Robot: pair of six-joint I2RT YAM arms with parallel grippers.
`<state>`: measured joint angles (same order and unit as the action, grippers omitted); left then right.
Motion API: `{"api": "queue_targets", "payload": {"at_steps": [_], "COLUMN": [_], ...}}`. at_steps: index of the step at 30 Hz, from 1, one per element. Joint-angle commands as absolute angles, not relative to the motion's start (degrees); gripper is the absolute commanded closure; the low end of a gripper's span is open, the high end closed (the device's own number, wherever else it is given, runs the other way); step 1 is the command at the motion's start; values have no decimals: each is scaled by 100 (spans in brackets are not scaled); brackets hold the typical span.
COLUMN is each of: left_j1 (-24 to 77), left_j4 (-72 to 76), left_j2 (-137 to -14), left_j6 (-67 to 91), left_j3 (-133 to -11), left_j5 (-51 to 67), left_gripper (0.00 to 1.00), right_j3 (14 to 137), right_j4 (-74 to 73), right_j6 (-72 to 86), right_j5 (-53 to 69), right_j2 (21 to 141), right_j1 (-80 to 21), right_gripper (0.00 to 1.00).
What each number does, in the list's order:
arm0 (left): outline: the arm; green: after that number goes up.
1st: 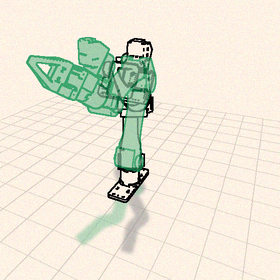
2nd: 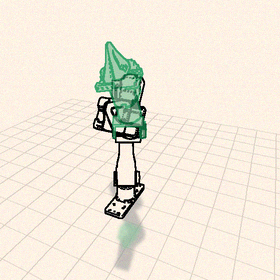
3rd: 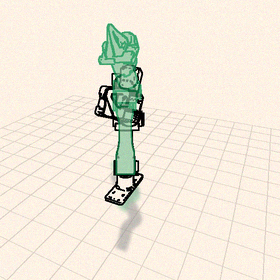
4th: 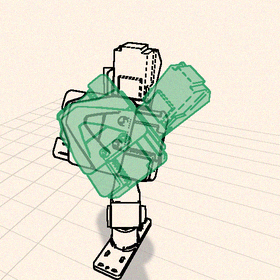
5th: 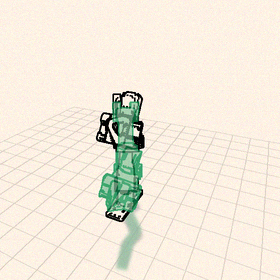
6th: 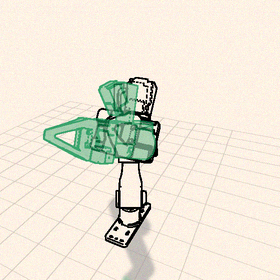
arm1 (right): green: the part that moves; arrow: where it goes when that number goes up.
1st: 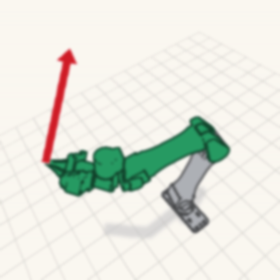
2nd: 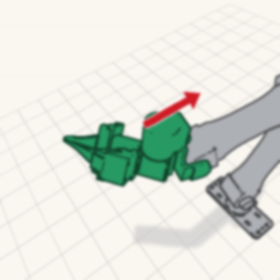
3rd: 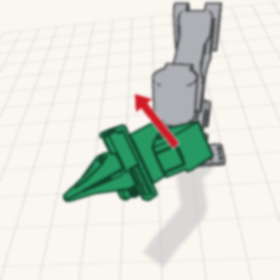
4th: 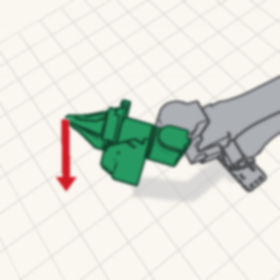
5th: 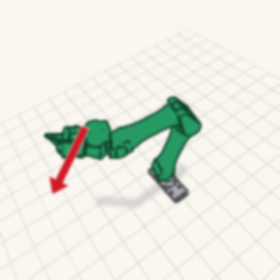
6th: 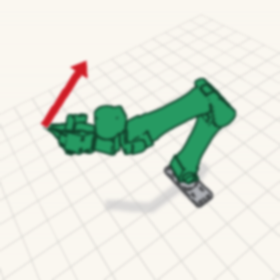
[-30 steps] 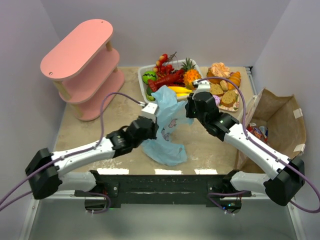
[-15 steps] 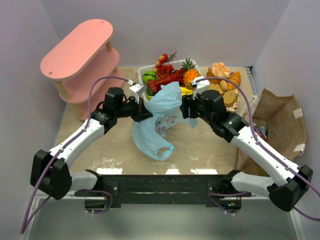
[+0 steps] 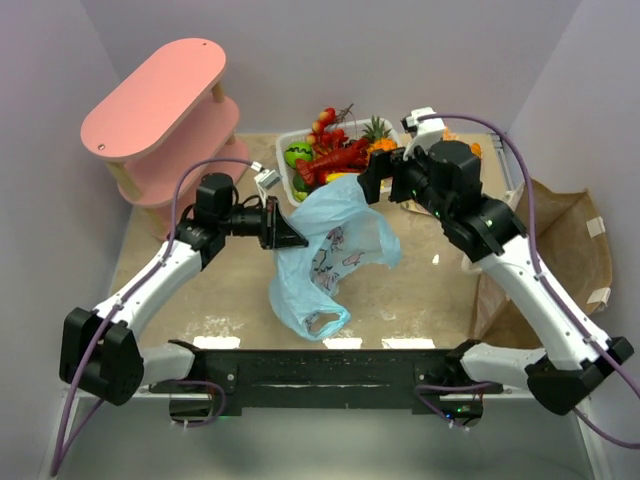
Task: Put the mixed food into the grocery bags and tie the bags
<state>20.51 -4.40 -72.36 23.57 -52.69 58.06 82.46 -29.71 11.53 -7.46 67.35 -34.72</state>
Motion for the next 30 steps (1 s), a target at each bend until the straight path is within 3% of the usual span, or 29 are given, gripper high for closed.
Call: {"api": "queue_targets", "payload": {"at_steps": [1, 10, 30], "left_j1": [2004, 1864, 1556], "left_j4": [499, 879, 484], "left_j2": [-6742, -7057, -8227], "left_j6": [3696, 3876, 2506], "left_j3": [-4539, -3489, -4104], "left_j5": [6407, 6381, 6566], "left_gripper": [100, 100, 100], "right_j3": [8464, 9421, 13517], "right_j4": [-2848, -2865, -2769], "right_j6": [1397, 581, -509], "right_j5": [-20, -1298, -2276], "right_j2": [7189, 8963, 13833], "right_j1": [-2884, -2628, -2048], "right_gripper": [1, 1, 1]}}
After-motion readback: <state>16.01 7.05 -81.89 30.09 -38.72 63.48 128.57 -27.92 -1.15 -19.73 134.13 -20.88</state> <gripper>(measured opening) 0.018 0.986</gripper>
